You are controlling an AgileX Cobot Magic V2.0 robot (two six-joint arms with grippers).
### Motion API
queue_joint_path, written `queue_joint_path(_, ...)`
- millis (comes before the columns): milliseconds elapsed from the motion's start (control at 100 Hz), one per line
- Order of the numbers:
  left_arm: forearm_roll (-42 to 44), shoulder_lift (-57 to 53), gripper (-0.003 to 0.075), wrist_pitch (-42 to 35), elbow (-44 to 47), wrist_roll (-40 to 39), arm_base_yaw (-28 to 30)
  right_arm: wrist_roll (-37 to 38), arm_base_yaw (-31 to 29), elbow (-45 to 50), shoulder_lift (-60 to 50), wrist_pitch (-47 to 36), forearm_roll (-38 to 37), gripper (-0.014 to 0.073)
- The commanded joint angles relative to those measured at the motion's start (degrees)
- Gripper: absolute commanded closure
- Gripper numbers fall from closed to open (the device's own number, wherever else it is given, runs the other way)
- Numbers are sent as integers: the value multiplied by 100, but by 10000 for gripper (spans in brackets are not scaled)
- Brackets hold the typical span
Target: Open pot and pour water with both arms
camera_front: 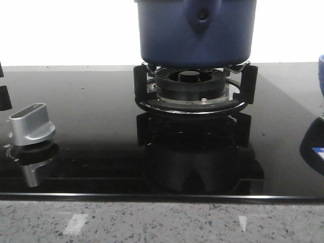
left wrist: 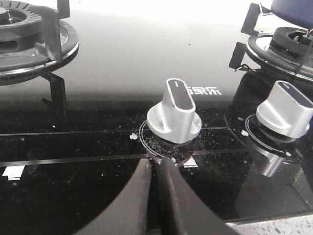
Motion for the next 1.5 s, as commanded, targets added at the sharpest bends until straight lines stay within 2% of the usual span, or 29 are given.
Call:
queue_joint_path(0, -16, -91, 740, -202, 178, -57, 10, -75, 20, -137, 57, -419, -47, 668)
queue_joint_path(230, -16, -91, 740, -202, 178, -57, 10, -75, 20, 67, 57, -446, -47, 668)
queue_joint_path(420, -16, -91, 740, -202, 178, -57, 10, -75, 20, 735, 52, -572, -159, 668)
queue_joint_path(520, -16, -91, 740, -202, 178, -57, 10, -75, 9, 1215, -5, -1308, -159, 668)
queue_joint_path(700, -16, -91, 740, -202, 178, -57, 10, -75, -166, 2270, -413, -3244, -159, 668)
queue_joint_path(880, -16, -91, 740, -202, 178, -57, 10, -75, -521, 3180, -1013, -4134, -159, 668)
queue_joint_path(1080, -16, -91, 740, -202, 178, -57, 10, -75, -719, 3699, -1492, -4133, -159, 668)
queue_joint_path(1490, -16, -91, 740, -202, 178, -57, 10, -75, -719, 3686, -1558, -2651, -159, 668)
